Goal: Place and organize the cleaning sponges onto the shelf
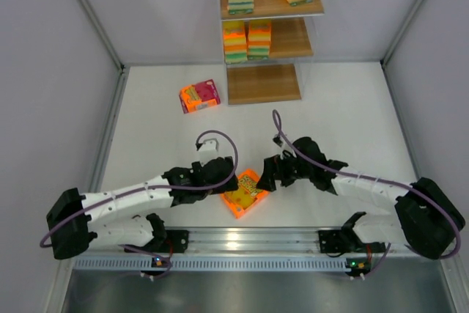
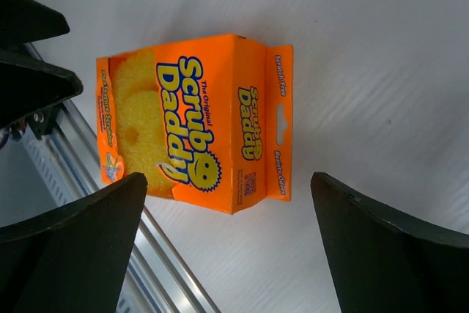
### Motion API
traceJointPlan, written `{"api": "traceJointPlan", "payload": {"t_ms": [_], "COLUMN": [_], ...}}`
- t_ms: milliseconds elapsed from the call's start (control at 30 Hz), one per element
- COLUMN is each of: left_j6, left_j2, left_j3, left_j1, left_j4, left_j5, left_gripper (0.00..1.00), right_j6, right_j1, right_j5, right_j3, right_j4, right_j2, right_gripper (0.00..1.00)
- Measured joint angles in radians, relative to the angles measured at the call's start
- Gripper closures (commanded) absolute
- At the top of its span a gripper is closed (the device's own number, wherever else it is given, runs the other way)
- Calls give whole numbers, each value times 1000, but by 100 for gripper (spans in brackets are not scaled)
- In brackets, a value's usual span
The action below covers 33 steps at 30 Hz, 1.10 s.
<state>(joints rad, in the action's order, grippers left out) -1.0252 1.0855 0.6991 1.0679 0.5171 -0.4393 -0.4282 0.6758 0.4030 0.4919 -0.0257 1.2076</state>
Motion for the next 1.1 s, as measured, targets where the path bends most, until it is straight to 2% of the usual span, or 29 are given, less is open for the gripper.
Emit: {"api": "traceJointPlan", "payload": {"t_ms": [267,500,700,900,1033,1100], "left_j6": [-72,-77,-77,-77,-76,-76], "left_j2": [13,-107,-214,-220,-245,-274], "left_j3": [-56,-114,-154,-179,-196,-202], "left_j1": [4,6,6,6,6,6], "left_j4": [9,10,14,14,15,16], "left_j5": [0,-4,-8,-6,-5,-7], "left_gripper": [21,20,19,19,19,19], "right_j6": [37,63,80,81,69,60], "right_j1": [99,212,231,261,270,270], "right_j5": [-36,-148,-220,-249,-285,-310], "right_j3": [46,119,135,168,176,179], "right_j4": [-11,-2,20,34,42,45], "right_j2": [49,153,209,246,251,250], "right_gripper": [1,4,9,31,49,52]}}
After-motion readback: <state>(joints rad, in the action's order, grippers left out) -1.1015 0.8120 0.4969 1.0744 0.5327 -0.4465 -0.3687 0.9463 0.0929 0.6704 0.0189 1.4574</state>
